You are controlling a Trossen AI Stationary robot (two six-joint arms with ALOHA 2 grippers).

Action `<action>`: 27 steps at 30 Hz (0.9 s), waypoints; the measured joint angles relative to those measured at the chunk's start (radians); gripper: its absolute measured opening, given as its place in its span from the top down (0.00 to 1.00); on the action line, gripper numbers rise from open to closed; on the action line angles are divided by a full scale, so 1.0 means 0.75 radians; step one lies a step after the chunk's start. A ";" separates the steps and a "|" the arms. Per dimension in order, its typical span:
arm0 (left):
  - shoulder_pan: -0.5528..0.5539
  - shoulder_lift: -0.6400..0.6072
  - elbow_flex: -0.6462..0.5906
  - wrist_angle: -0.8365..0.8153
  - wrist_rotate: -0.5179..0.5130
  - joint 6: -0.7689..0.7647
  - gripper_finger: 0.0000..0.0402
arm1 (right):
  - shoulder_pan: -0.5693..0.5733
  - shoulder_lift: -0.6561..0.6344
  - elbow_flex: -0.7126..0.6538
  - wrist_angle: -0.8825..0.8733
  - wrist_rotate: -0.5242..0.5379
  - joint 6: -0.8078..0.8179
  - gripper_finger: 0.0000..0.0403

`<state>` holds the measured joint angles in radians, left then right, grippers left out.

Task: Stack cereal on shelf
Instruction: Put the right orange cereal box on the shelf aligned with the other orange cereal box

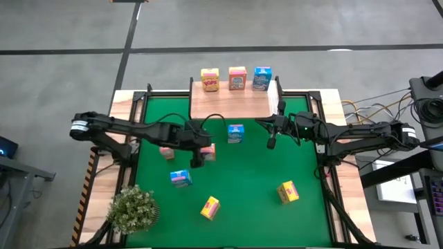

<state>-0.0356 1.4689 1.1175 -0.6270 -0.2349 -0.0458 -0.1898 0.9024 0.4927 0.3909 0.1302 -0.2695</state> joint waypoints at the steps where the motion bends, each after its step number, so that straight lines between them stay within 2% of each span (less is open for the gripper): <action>1: 0.007 0.011 0.000 0.000 0.028 0.006 0.32 | 0.000 0.000 0.000 0.001 0.000 0.000 0.98; 4: 0.021 0.045 0.000 0.002 0.106 0.020 0.32 | 0.000 0.000 0.000 0.000 0.000 0.000 0.98; 11: 0.040 0.083 -0.002 -0.002 0.116 0.036 0.36 | 0.000 0.000 0.000 -0.004 0.000 0.000 0.98; 27: 0.040 0.081 -0.002 -0.006 0.116 0.051 0.60 | 0.000 0.000 0.005 -0.026 0.000 0.000 0.98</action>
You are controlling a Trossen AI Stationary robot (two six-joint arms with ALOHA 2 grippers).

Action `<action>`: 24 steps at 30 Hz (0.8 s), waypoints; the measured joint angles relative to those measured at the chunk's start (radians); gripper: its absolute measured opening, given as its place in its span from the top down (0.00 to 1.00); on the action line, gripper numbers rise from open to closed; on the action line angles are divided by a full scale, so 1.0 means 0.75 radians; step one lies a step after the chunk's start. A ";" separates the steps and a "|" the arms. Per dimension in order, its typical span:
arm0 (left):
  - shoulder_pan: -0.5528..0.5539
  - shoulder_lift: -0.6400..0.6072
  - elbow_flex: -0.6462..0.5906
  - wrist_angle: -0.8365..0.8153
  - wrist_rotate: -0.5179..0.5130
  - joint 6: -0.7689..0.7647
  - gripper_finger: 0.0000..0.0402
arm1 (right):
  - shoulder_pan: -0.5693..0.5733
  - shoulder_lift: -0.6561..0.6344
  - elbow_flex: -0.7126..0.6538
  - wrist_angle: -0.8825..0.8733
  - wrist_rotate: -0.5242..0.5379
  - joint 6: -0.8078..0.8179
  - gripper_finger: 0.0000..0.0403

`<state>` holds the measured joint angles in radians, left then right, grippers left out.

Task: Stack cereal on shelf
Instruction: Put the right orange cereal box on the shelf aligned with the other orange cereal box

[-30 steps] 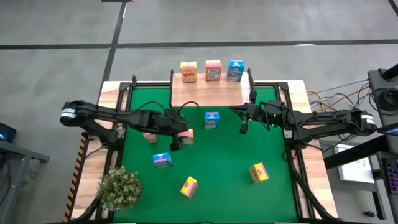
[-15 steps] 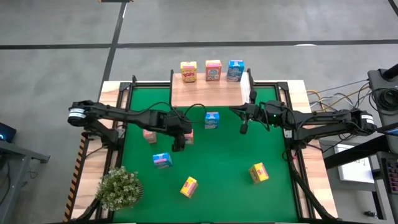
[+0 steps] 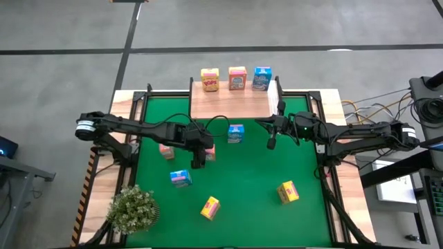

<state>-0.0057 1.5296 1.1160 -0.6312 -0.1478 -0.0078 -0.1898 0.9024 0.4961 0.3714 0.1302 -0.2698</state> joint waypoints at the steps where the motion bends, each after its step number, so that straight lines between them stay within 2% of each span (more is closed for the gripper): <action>1: 0.000 -0.001 0.000 -0.001 0.000 0.000 0.61 | 0.000 0.000 0.000 0.000 0.000 0.000 0.98; 11: -0.001 -0.006 0.028 -0.027 0.009 -0.004 0.68 | 0.000 0.000 0.000 -0.001 0.000 0.001 0.98; 16: -0.001 -0.006 0.193 -0.124 0.048 0.027 0.68 | 0.000 0.000 0.000 -0.008 0.000 0.012 0.98; 21: 0.014 -0.006 0.421 -0.275 0.049 0.164 0.68 | 0.000 0.000 0.001 -0.025 0.000 0.011 0.98; 24: 0.047 -0.006 0.532 -0.277 0.049 0.238 0.68 | 0.000 0.000 0.001 -0.024 0.000 0.011 0.98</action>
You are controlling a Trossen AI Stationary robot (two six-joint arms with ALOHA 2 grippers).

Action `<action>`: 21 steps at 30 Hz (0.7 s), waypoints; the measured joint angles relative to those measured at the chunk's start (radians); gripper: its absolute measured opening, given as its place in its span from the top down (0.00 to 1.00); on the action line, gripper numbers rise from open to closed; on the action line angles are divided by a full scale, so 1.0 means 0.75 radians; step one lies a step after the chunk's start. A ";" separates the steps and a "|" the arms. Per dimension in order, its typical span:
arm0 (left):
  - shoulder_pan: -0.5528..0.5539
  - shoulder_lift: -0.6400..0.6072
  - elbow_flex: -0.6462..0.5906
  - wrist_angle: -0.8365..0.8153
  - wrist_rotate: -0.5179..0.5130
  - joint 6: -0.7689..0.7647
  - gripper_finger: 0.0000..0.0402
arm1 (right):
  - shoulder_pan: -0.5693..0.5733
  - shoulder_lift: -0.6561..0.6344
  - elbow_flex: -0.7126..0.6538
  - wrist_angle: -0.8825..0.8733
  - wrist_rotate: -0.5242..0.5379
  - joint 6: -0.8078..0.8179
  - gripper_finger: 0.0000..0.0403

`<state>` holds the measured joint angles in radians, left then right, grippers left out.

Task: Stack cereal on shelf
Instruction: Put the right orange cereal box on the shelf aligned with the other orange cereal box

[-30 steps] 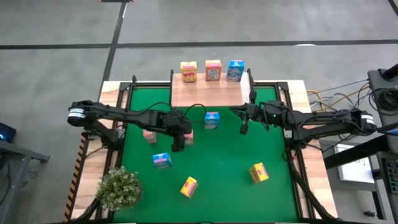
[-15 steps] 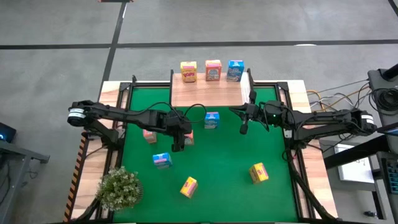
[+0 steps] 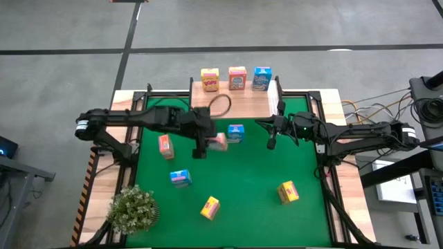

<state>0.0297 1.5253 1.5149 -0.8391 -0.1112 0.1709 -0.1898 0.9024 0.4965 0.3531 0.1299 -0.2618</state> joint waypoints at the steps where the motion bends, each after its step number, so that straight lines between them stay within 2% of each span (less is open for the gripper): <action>1: 0.015 0.000 0.031 0.001 0.000 0.024 0.68 | 0.000 0.000 0.000 0.000 0.000 0.000 0.98; 5: 0.097 0.000 0.107 0.050 -0.001 0.088 0.68 | 0.000 0.000 0.000 0.000 0.000 0.000 0.98; 12: 0.270 0.018 0.113 0.288 -0.002 0.125 0.68 | 0.000 0.000 0.000 -0.001 0.000 -0.001 0.98; 17: 0.351 0.096 0.111 0.456 -0.003 0.089 0.68 | -0.001 -0.003 0.000 -0.008 0.000 -0.003 0.98; 21: 0.380 0.188 0.142 0.454 -0.002 0.090 0.68 | -0.001 -0.017 0.000 -0.032 0.000 -0.002 0.98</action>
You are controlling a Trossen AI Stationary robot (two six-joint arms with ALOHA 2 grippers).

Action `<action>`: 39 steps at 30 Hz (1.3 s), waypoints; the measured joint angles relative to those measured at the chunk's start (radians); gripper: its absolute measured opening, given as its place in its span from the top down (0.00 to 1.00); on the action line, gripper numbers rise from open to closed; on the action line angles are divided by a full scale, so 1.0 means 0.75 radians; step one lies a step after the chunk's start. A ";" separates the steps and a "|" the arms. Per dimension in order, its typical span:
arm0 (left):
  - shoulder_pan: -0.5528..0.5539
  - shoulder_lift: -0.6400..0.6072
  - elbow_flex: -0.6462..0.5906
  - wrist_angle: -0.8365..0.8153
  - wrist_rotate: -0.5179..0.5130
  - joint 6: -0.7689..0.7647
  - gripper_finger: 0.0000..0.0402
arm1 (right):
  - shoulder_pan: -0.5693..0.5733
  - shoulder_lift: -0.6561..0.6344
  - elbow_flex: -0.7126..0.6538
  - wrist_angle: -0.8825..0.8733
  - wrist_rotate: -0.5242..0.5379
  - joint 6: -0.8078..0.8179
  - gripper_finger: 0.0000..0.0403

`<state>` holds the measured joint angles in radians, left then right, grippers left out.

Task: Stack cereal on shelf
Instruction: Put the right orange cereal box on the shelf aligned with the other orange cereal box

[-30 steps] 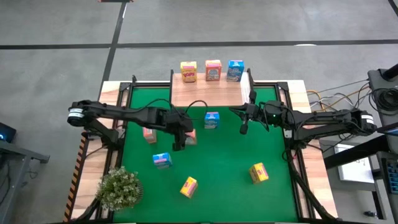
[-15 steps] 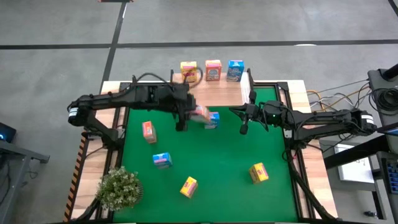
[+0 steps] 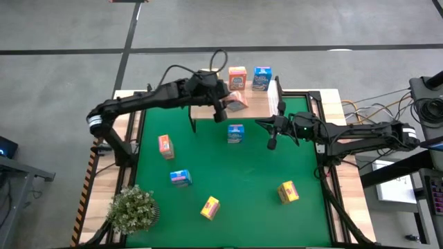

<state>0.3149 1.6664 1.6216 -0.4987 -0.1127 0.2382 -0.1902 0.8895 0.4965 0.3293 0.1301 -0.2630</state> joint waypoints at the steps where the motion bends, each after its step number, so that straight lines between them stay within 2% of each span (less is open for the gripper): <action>1: 0.006 0.020 0.010 -0.003 0.000 0.000 0.68 | 0.000 -0.005 0.000 -0.009 0.000 0.000 0.98; 14: 0.042 0.197 0.225 -0.114 -0.001 0.000 0.68 | 0.001 -0.043 0.001 -0.067 0.000 0.027 0.98; 27: 0.046 0.204 0.231 -0.102 0.000 0.031 0.68 | 0.001 -0.043 0.001 -0.085 0.000 0.051 0.98; 39: 0.054 0.204 0.230 -0.093 0.000 0.035 0.51 | 0.001 -0.043 0.001 -0.085 0.000 0.057 0.98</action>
<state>0.3552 1.8191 1.7943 -0.5682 -0.1127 0.2646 -0.1898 0.8574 0.4970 0.2656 0.1303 -0.2203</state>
